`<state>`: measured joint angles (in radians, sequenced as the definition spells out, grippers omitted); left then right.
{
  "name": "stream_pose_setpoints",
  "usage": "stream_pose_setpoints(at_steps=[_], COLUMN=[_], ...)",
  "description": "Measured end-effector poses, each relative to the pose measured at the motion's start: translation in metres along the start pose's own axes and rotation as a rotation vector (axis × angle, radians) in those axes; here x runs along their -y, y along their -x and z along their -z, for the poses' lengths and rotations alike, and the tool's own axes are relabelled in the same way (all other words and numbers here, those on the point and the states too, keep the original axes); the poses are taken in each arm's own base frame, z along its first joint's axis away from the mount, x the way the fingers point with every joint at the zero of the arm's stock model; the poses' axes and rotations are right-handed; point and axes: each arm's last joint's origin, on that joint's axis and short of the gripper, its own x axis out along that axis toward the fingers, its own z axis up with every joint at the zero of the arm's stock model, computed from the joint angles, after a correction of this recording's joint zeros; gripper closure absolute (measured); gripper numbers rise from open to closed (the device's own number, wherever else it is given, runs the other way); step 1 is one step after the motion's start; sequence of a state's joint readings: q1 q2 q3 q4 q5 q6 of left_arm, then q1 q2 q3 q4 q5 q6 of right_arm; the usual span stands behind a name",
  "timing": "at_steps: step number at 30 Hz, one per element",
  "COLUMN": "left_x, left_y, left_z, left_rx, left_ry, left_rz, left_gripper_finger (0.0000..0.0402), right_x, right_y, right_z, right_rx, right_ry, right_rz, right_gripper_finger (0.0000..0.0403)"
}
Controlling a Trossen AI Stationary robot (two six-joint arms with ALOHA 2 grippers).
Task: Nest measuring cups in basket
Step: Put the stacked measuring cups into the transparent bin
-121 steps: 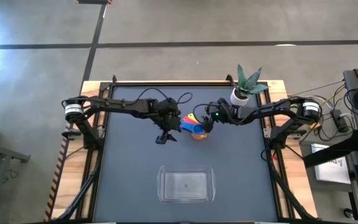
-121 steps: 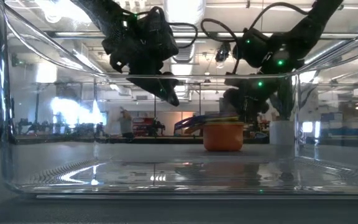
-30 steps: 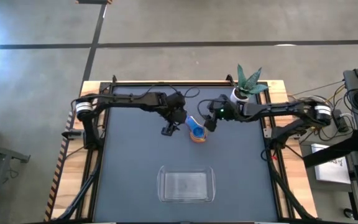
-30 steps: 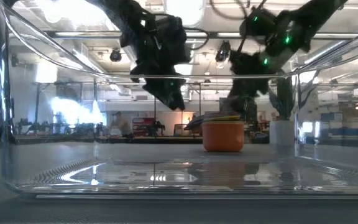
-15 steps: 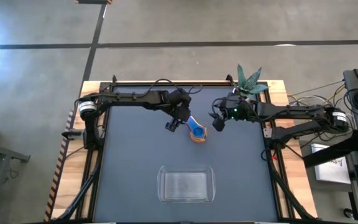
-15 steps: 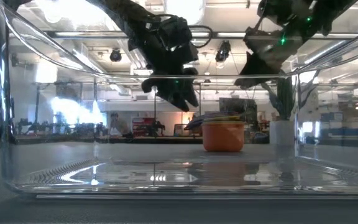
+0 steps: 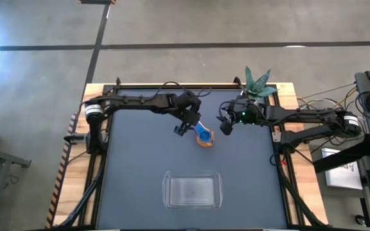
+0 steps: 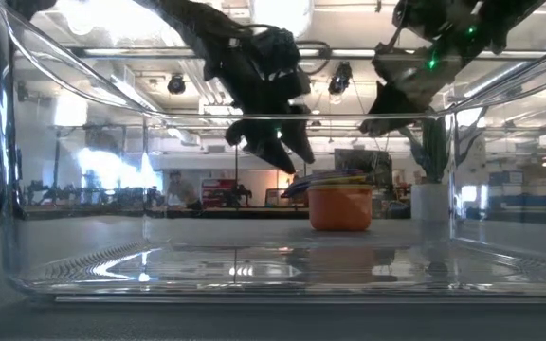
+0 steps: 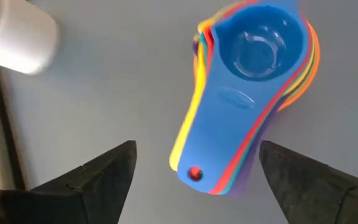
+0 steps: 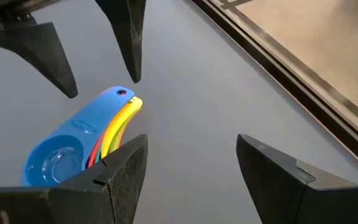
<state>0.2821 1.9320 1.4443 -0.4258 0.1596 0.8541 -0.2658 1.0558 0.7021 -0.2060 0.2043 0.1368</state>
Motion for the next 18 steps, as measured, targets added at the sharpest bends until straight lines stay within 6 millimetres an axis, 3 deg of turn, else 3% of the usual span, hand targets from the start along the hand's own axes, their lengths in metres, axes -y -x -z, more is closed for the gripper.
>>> stream_pose_setpoints(at_steps=[7, 18], left_x=[-0.004, -0.012], left_y=[-0.024, -0.040], left_z=[-0.005, -0.014], left_rx=[-0.057, -0.200], left_ry=[-0.013, -0.014], left_rz=[0.088, 0.234], left_gripper_finger=[0.0085, 0.0086], right_x=[0.000, 0.000], right_y=[-0.003, -0.003], right_z=[0.001, 0.003], right_rx=[-0.012, -0.024], right_ry=[0.005, 0.005], right_rz=[0.008, 0.010], right_gripper_finger=[0.0165, 0.0165])
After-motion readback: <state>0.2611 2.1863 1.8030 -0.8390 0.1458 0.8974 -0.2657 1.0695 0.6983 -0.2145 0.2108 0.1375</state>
